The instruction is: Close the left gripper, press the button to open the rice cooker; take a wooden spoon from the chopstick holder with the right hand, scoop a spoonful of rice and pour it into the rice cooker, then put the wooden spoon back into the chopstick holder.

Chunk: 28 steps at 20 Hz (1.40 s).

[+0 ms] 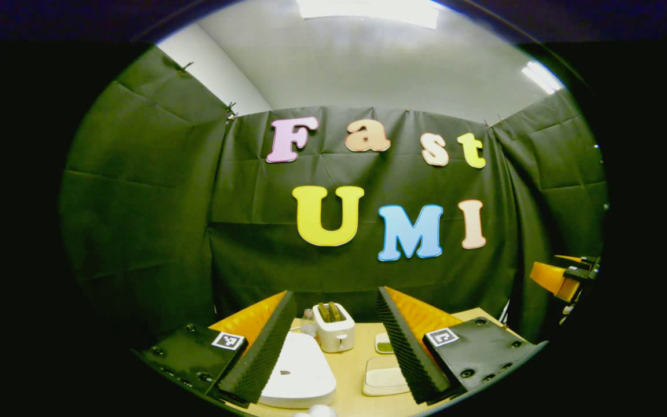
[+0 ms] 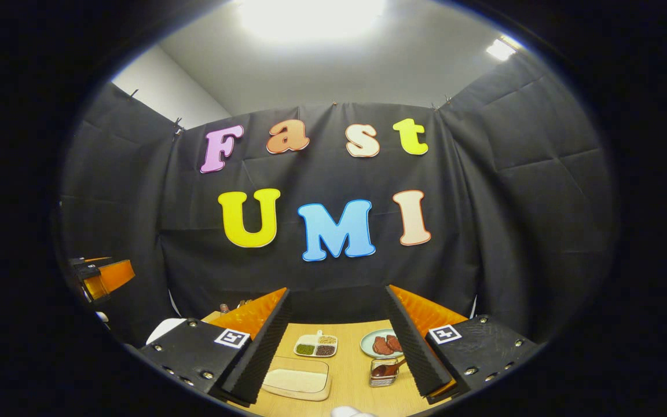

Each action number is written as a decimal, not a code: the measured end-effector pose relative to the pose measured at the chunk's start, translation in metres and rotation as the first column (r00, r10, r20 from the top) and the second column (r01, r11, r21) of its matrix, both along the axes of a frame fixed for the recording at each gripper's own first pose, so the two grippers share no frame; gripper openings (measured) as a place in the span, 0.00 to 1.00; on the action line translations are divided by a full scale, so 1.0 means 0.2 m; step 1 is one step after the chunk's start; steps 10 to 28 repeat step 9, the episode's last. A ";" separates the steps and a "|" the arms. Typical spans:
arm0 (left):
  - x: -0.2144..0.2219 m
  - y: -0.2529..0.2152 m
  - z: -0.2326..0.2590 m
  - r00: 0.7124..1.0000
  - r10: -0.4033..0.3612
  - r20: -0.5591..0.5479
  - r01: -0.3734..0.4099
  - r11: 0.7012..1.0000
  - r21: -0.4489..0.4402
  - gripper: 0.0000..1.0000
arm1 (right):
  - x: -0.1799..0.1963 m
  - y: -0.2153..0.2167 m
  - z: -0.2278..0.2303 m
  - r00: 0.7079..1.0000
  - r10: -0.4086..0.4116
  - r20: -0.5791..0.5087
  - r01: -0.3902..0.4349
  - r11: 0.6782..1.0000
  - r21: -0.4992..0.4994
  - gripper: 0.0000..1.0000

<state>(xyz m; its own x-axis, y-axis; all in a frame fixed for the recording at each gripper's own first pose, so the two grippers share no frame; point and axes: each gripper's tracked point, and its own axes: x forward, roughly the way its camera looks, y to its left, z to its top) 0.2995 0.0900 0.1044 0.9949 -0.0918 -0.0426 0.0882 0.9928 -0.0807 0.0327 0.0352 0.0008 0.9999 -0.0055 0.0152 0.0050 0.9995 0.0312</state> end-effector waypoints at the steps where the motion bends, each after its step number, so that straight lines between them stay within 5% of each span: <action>1: 0.00 0.00 0.00 1.000 -0.001 -0.002 0.001 1.000 0.000 0.99 | 0.00 0.00 0.00 1.000 0.000 -0.002 0.000 1.000 -0.001 0.96; 28: 0.01 0.01 0.00 1.000 0.001 -0.003 -0.001 1.000 0.012 0.99 | 0.02 -0.01 -0.05 0.999 0.004 -0.033 -0.005 1.000 -0.002 0.96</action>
